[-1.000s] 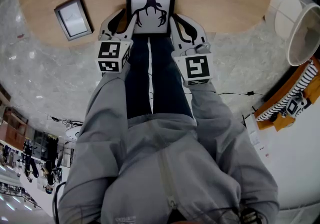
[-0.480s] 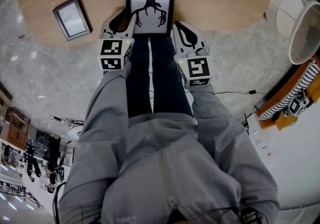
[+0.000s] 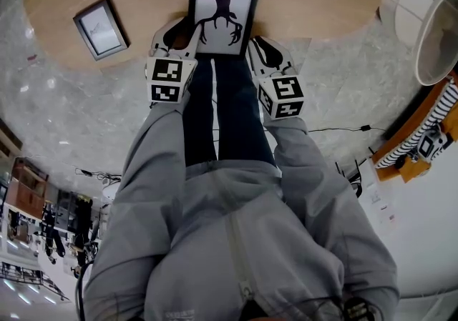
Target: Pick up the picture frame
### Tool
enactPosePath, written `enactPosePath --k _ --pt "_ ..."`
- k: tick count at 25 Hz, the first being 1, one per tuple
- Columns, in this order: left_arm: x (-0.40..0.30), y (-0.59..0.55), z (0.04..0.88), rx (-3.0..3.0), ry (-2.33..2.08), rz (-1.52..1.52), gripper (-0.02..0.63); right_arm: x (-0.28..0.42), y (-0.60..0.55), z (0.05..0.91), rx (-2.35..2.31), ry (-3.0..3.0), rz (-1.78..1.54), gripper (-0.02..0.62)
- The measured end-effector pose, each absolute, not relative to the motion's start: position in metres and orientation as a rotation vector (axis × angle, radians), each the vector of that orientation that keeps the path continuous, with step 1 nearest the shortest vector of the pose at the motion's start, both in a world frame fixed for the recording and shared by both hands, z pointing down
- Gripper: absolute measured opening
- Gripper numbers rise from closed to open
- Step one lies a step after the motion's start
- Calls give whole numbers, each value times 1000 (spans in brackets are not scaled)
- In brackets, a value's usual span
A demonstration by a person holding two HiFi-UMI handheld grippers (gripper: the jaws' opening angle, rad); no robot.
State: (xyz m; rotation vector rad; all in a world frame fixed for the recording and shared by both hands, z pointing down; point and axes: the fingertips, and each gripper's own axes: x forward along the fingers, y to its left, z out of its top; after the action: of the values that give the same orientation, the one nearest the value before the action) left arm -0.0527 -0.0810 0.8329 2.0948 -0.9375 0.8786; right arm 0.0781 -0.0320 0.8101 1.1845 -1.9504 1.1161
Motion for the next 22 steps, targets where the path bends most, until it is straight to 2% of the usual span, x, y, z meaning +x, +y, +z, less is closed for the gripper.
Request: enactPosePath --k 3,4,5,6,22 --pt "-43 -76 832 2107 -908 899 127 84 -20 815 1202 -1930 1235 39" --pt "-40 -75 831 2110 -901 903 127 87 -16 817 1206 -1919 1293 72" --pt "-36 -74 830 2112 -896 906 127 89 -11 820 1206 -1906 1361 182" --pt "-33 -73 829 2114 -891 910 126 90 -6 823 1204 -1894 1431 209" --pt "-20 -66 838 2162 -759 964 121 74 -8 867 1133 -1967 2129 221"
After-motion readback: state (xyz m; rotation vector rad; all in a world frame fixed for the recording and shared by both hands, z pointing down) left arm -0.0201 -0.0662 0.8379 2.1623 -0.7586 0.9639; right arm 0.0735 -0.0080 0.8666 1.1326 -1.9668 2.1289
